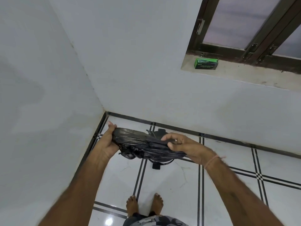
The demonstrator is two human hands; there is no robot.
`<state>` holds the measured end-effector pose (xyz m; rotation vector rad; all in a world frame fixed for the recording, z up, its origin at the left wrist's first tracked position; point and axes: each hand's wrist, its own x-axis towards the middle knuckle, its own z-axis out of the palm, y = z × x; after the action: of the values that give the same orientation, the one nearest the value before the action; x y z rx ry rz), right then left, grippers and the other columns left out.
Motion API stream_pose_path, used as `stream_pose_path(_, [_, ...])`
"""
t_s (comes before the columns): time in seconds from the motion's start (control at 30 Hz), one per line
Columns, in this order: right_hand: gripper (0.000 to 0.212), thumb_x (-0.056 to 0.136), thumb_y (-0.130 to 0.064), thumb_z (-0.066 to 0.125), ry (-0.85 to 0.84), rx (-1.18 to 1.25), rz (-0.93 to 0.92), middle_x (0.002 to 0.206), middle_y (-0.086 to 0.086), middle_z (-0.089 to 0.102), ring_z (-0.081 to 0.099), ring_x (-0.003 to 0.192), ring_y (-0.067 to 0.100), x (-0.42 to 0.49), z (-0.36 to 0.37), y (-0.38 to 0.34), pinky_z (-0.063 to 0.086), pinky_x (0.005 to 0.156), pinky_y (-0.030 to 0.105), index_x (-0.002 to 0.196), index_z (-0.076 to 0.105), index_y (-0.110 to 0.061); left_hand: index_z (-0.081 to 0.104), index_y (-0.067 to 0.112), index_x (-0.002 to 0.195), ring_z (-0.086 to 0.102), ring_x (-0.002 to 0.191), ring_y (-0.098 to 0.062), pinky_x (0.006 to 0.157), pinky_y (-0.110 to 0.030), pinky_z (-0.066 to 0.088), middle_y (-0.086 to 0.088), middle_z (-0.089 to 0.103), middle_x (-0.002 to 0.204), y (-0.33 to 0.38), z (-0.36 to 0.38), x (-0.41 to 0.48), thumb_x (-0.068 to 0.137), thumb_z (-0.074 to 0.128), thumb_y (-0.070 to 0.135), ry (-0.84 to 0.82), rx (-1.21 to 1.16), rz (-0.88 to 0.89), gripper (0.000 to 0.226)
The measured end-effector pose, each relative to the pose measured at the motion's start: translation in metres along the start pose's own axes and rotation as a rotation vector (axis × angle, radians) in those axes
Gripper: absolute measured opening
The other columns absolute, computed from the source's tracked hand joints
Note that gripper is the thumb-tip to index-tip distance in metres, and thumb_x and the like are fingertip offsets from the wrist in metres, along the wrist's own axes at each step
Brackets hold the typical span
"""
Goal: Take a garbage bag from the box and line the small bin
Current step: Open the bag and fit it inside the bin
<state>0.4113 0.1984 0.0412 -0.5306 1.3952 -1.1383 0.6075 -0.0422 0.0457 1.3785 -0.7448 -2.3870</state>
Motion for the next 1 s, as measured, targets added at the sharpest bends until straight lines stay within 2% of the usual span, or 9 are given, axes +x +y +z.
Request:
stream_pose_path(0.03, [0.02, 0.099, -0.017, 0.067, 0.049, 0.111, -0.035, 0.111, 0.009, 0.075, 0.072, 0.096, 0.021, 0.002, -0.003, 0.0, 0.059, 0.084, 0.029, 0.118, 0.069, -0.015, 0.066, 0.012, 0.09, 0.075, 0.086, -0.025, 0.079, -0.044, 0.057, -0.016, 0.079, 0.092, -0.001, -0.006, 0.002, 0.091, 0.071, 0.051, -0.041, 0.101, 0.037, 0.039])
stream_pose_path(0.13, [0.019, 0.082, -0.03, 0.082, 0.284, 0.354, -0.144, 0.094, 0.004, 0.079, 0.074, 0.084, 0.019, 0.009, -0.015, -0.005, 0.061, 0.074, 0.027, 0.096, 0.08, -0.017, 0.07, 0.005, 0.119, 0.075, 0.101, -0.028, 0.08, -0.035, 0.061, -0.024, 0.073, 0.123, -0.014, -0.019, 0.005, 0.051, 0.097, 0.06, -0.236, 0.522, 0.054, 0.091])
stream_pose_path(0.2, [0.046, 0.061, -0.044, 0.095, 0.374, 0.352, -0.175, 0.094, 0.006, 0.08, 0.076, 0.086, 0.019, 0.015, -0.023, -0.003, 0.062, 0.077, 0.029, 0.094, 0.083, -0.014, 0.073, 0.005, 0.12, 0.076, 0.098, -0.03, 0.074, -0.031, 0.06, -0.022, 0.077, 0.115, -0.023, -0.021, 0.005, 0.044, 0.096, 0.065, -0.35, 0.72, 0.031, 0.1])
stream_pose_path(0.27, [0.053, 0.057, -0.048, 0.094, 0.435, 0.363, -0.181, 0.098, 0.01, 0.081, 0.077, 0.09, 0.022, 0.019, -0.029, -0.004, 0.063, 0.081, 0.032, 0.094, 0.083, -0.012, 0.077, 0.006, 0.112, 0.075, 0.088, -0.026, 0.066, -0.03, 0.058, -0.016, 0.079, 0.1, -0.029, -0.022, 0.006, 0.046, 0.091, 0.074, -0.337, 0.807, 0.035, 0.096])
stream_pose_path(0.43, [0.051, 0.079, -0.048, 0.074, 0.551, 0.288, -0.179, 0.11, 0.012, 0.08, 0.076, 0.1, 0.023, 0.018, -0.034, -0.004, 0.06, 0.091, 0.033, 0.109, 0.08, -0.008, 0.072, 0.012, 0.121, 0.069, 0.114, -0.029, 0.085, -0.046, 0.062, -0.011, 0.077, 0.12, -0.03, -0.031, 0.008, 0.098, 0.055, 0.052, -0.225, 0.433, -0.072, 0.049])
stream_pose_path(0.63, [0.045, 0.09, -0.044, 0.069, 0.677, 0.273, -0.119, 0.108, 0.008, 0.081, 0.074, 0.106, 0.025, 0.016, -0.031, 0.019, 0.059, 0.092, 0.031, 0.115, 0.079, -0.008, 0.071, 0.013, 0.089, 0.08, 0.077, -0.021, 0.061, -0.038, 0.065, -0.01, 0.08, 0.094, -0.038, -0.024, 0.005, 0.101, 0.056, 0.036, -0.139, -0.066, -0.044, 0.031])
stream_pose_path(0.77, [0.047, 0.094, -0.048, 0.068, 0.727, 0.374, -0.084, 0.099, -0.014, 0.082, 0.072, 0.109, 0.019, 0.012, -0.042, 0.025, 0.053, 0.106, 0.04, 0.119, 0.078, -0.01, 0.067, 0.02, 0.085, 0.075, 0.091, -0.02, 0.076, -0.034, 0.065, -0.009, 0.068, 0.109, -0.039, -0.043, 0.009, 0.093, 0.062, 0.03, -0.223, 0.006, -0.009, 0.013])
stream_pose_path(0.93, [0.078, 0.08, -0.074, 0.058, 0.732, 0.347, -0.075, 0.121, 0.001, 0.078, 0.072, 0.116, 0.02, 0.012, -0.042, 0.025, 0.054, 0.104, 0.04, 0.126, 0.074, -0.013, 0.069, 0.013, 0.113, 0.079, 0.09, -0.017, 0.073, -0.032, 0.065, -0.004, 0.08, 0.102, -0.046, -0.045, 0.015, 0.105, 0.053, 0.023, -0.156, -0.003, 0.039, 0.02])
stream_pose_path(1.0, [0.08, 0.086, -0.075, 0.048, 0.691, 0.308, -0.056, 0.125, 0.004, 0.076, 0.073, 0.112, 0.017, 0.013, -0.035, 0.024, 0.058, 0.092, 0.031, 0.13, 0.071, -0.013, 0.066, 0.013, 0.126, 0.077, 0.101, -0.02, 0.078, -0.034, 0.065, -0.006, 0.079, 0.115, -0.047, -0.039, 0.016, 0.088, 0.075, 0.035, -0.162, 0.031, 0.078, 0.045])
